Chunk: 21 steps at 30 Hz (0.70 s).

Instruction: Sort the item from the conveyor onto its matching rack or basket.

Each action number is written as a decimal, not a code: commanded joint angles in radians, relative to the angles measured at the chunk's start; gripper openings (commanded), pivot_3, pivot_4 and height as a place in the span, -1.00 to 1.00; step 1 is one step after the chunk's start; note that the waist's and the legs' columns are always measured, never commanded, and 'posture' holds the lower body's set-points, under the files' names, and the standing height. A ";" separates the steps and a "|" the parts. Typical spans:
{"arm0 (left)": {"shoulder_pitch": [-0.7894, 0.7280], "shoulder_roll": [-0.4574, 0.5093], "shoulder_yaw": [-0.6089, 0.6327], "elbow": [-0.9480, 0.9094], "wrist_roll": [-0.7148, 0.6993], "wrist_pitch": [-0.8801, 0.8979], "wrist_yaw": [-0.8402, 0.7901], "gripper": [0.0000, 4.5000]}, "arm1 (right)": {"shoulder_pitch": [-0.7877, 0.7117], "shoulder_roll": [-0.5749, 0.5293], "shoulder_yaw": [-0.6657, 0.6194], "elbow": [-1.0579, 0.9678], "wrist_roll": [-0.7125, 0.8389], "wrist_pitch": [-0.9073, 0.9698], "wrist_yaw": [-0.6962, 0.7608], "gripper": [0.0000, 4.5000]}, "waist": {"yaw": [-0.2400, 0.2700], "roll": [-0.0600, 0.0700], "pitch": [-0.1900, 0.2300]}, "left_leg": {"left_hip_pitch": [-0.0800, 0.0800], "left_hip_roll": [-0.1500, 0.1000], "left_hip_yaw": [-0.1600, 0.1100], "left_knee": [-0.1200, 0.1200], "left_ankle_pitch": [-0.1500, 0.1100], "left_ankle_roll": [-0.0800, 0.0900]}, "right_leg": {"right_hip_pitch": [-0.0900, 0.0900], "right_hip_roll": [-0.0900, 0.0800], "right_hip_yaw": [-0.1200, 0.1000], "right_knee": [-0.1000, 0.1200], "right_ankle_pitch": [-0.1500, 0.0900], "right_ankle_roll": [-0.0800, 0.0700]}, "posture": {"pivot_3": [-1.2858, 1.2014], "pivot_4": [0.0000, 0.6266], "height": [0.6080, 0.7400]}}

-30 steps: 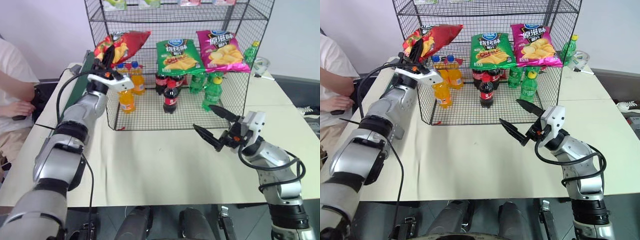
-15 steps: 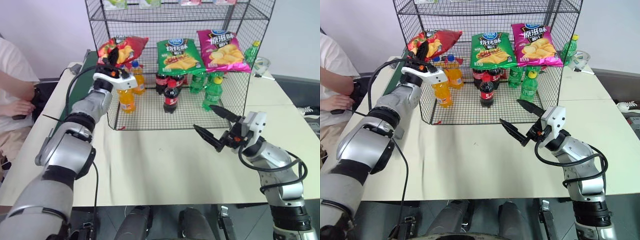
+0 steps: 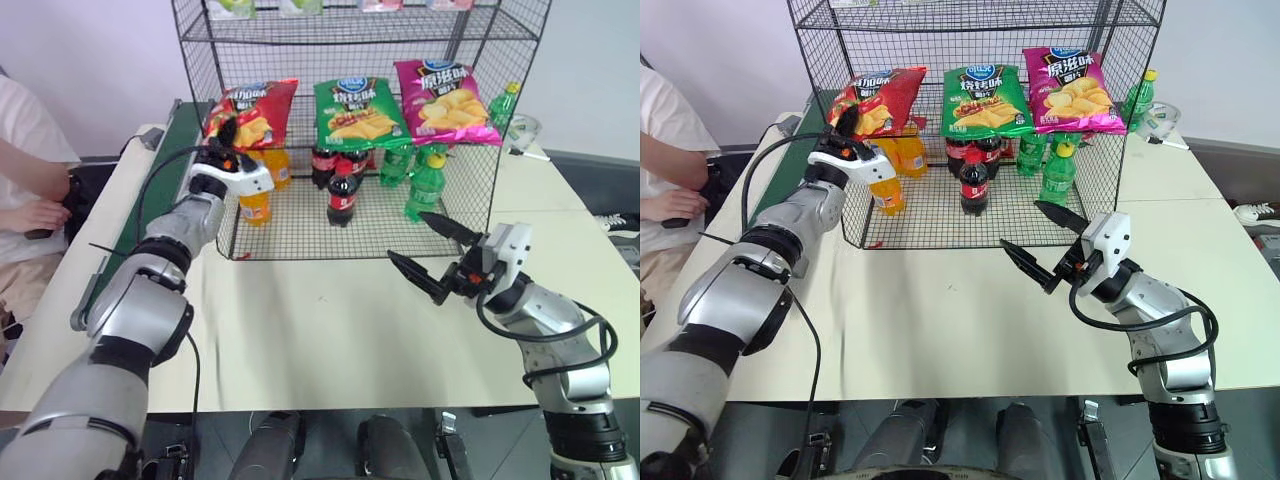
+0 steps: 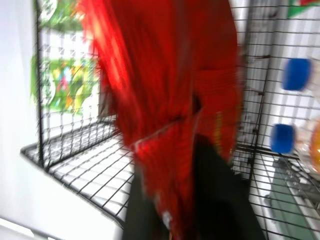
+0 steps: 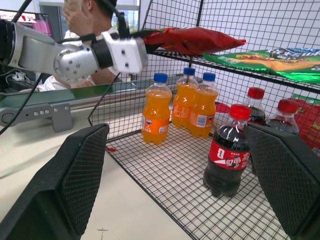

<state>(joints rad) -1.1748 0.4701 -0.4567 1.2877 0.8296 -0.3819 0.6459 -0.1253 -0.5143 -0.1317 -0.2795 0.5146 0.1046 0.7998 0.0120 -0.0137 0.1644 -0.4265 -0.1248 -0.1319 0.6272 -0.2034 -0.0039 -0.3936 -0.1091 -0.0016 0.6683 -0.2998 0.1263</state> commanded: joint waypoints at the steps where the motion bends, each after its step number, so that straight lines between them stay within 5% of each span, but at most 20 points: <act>1: -0.005 0.015 0.002 -0.018 -0.028 -0.016 -0.034 0.21 | -0.015 -0.010 -0.004 -0.043 0.008 0.001 0.008 1.00 | 0.001 0.000 0.000 | 0.000 0.000 0.000 0.000 0.000 0.000 | 0.000 0.000 0.000 0.000 0.000 0.000 | 0.03 -0.52 1.00; 2: -0.005 0.019 -0.004 -0.026 -0.026 -0.015 -0.037 0.41 | -0.016 -0.009 -0.003 -0.041 0.009 0.001 0.009 1.00 | 0.001 0.000 0.000 | 0.000 0.000 0.000 0.001 0.000 0.000 | 0.001 0.000 0.000 0.001 0.000 0.000 | 0.03 -0.52 1.00; 10: 0.099 0.074 0.001 -0.245 -0.047 -0.078 -0.082 0.41 | -0.011 -0.013 -0.007 -0.031 0.006 0.003 0.019 1.00 | -0.003 0.000 -0.001 | 0.000 0.000 0.000 0.001 0.000 0.000 | 0.001 0.000 0.000 0.001 0.000 0.000 | 0.03 -0.52 1.00; 19: 0.464 0.215 0.186 -0.866 -0.179 0.014 -0.331 0.41 | -0.002 -0.019 -0.019 -0.040 0.017 0.013 0.028 1.00 | -0.008 0.001 -0.001 | 0.000 0.000 0.000 0.001 0.000 0.000 | -0.001 0.000 0.001 0.001 0.000 0.000 | 0.03 -0.52 1.00; 21: 0.569 0.234 0.246 -0.996 -0.331 -0.029 -0.451 0.41 | 0.000 -0.024 -0.029 -0.032 0.019 0.012 0.032 1.00 | -0.008 0.001 -0.001 | 0.000 0.001 0.000 0.000 0.000 0.000 | -0.001 -0.001 0.001 0.001 0.000 0.000 | 0.03 -0.52 1.00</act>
<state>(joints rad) -0.6446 0.6843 -0.2859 0.4164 0.6287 -0.3830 0.2875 -0.1198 -0.5273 -0.1342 -0.2794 0.5186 0.1249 0.8278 0.0041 -0.0123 0.1636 -0.4264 -0.1241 -0.1320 0.6276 -0.2036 -0.0037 -0.3946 -0.1117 0.0003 0.6695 -0.2997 0.1260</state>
